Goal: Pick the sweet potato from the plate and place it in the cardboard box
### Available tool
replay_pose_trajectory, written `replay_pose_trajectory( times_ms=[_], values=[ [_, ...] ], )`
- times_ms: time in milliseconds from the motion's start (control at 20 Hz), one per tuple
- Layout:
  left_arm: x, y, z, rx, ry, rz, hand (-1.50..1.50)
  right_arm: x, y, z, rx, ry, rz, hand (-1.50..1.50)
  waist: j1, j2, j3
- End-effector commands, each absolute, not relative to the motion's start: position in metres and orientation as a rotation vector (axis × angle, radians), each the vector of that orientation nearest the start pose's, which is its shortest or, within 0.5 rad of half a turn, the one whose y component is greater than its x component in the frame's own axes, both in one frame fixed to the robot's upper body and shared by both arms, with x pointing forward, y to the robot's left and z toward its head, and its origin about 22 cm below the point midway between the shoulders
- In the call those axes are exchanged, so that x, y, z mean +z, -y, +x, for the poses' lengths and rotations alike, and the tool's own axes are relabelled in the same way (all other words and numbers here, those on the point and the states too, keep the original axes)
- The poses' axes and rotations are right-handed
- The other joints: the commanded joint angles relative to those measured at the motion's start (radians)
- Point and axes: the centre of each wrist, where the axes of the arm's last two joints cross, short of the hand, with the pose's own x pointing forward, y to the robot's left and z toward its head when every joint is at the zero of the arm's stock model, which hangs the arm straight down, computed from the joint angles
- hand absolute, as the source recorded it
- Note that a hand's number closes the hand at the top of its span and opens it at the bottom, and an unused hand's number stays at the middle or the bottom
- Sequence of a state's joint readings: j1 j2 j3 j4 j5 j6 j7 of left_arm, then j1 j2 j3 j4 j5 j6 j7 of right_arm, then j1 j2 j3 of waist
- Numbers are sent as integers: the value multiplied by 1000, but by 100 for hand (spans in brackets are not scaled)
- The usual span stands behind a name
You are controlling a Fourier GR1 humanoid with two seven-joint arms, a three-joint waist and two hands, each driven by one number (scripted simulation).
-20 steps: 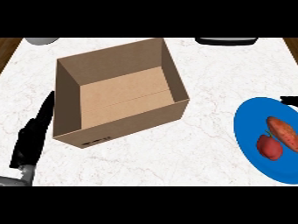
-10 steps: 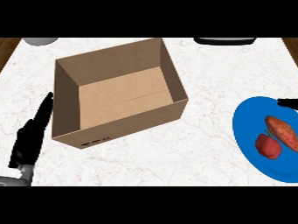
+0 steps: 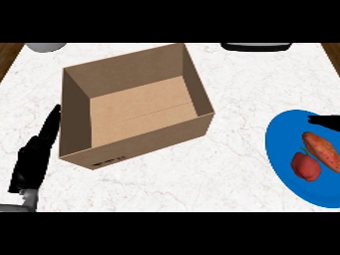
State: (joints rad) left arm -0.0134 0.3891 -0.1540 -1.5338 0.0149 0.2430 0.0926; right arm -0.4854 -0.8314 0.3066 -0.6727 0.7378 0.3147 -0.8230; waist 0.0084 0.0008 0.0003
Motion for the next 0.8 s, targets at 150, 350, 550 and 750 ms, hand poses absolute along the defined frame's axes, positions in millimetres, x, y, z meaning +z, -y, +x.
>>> replay_pose_trajectory(
  times_ms=[150,350,550,750],
  values=[
    [8,-287,239,-209,1444,401,0,52,458,316,1595,1127,-241,-150,-2,0,0],
    [12,-297,225,-205,1446,377,0,28,454,317,1588,1102,-250,-150,9,2,0],
    [13,-289,245,-202,1453,388,0,29,442,309,1611,1087,-259,-150,-8,-2,-1],
    [14,-296,252,-204,1451,384,0,16,441,317,1592,1102,-237,-150,-2,1,0]
  ],
)
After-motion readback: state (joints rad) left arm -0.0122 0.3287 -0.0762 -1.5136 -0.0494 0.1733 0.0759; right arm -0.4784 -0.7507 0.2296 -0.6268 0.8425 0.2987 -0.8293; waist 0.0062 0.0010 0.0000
